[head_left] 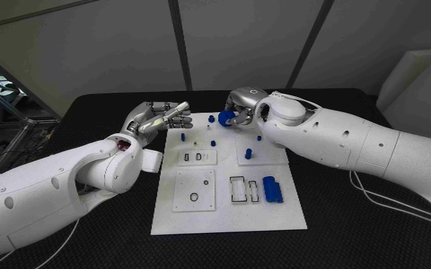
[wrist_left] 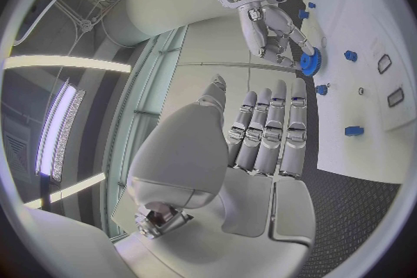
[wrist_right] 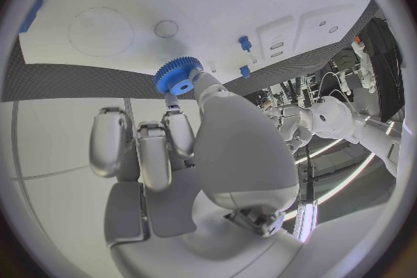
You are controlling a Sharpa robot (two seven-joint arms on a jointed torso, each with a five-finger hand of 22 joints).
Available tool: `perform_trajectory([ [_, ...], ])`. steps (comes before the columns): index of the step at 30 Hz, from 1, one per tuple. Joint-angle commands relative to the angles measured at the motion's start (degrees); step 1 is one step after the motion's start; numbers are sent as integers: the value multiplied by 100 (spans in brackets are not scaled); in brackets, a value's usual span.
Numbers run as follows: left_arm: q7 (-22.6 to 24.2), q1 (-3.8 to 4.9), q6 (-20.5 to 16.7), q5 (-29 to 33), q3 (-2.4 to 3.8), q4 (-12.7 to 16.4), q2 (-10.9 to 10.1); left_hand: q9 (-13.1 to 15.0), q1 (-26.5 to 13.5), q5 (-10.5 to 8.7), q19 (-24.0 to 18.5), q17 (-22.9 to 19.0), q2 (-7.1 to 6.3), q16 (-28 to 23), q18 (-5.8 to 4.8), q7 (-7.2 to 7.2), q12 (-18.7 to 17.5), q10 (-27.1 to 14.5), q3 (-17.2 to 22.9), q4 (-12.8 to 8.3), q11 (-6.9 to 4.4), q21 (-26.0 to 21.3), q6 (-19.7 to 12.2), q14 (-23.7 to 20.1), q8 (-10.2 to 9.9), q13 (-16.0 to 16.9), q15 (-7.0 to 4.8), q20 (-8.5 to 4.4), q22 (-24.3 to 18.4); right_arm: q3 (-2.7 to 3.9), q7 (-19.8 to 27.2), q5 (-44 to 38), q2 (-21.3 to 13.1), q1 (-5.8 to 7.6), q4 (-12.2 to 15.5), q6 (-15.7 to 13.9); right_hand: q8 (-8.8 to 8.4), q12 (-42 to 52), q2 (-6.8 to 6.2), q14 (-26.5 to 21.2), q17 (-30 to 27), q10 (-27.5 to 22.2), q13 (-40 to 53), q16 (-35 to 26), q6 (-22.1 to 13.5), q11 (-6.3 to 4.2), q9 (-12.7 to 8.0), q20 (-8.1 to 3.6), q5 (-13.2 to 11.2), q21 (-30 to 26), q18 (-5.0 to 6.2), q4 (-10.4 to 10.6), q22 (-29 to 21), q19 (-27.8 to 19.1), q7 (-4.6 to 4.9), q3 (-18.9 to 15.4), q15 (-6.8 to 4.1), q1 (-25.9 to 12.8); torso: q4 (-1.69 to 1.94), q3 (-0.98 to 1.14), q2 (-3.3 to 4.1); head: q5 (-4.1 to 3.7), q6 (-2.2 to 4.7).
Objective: Assemble the parts on the task board
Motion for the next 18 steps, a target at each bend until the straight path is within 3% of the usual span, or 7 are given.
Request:
perform_trajectory([
  [1, 17, 8, 58, -6, 4, -3, -7, -7, 27, -29, 20, 5, 46, -18, 68, 13, -38, -33, 6, -34, 18, -18, -15, -29, -33, 5, 29, 22, -5, 3, -111, -186, 2, 13, 153, -314, -5, 25, 23, 510, 1066, 60, 85, 32, 26, -1, 9, -2, 28, 26, -86, -7, 21, 33, -12, 37, -42, 14, 5, -4, 1, 4, -4],
  [9, 34, 9, 52, -6, 4, -28, -17, -7, 28, -28, 20, 6, 49, -19, 68, 12, -38, -33, 6, -35, 18, -19, -15, -29, -33, 5, 30, 22, -6, 2, -81, -140, 156, 13, 153, -268, -5, 27, 22, 510, 1064, 62, 87, 31, 27, -1, 9, -2, 28, 26, -86, -7, 20, 32, -12, 38, -42, 14, 23, -12, -8, 26, -2],
  [18, 46, 11, 41, -6, 4, -60, -11, -7, 28, -28, 20, 6, 49, -19, 68, 12, -38, -33, 6, -35, 18, -19, -15, -29, -33, 5, 30, 22, -6, -2, -4, -29, 436, -14, -8, -59, -4, 27, 18, 509, 1063, 63, 87, 30, 32, -1, 9, -3, 24, 24, -85, -6, 16, 30, -12, 43, -43, 9, 9, -9, 10, 48, -10],
])
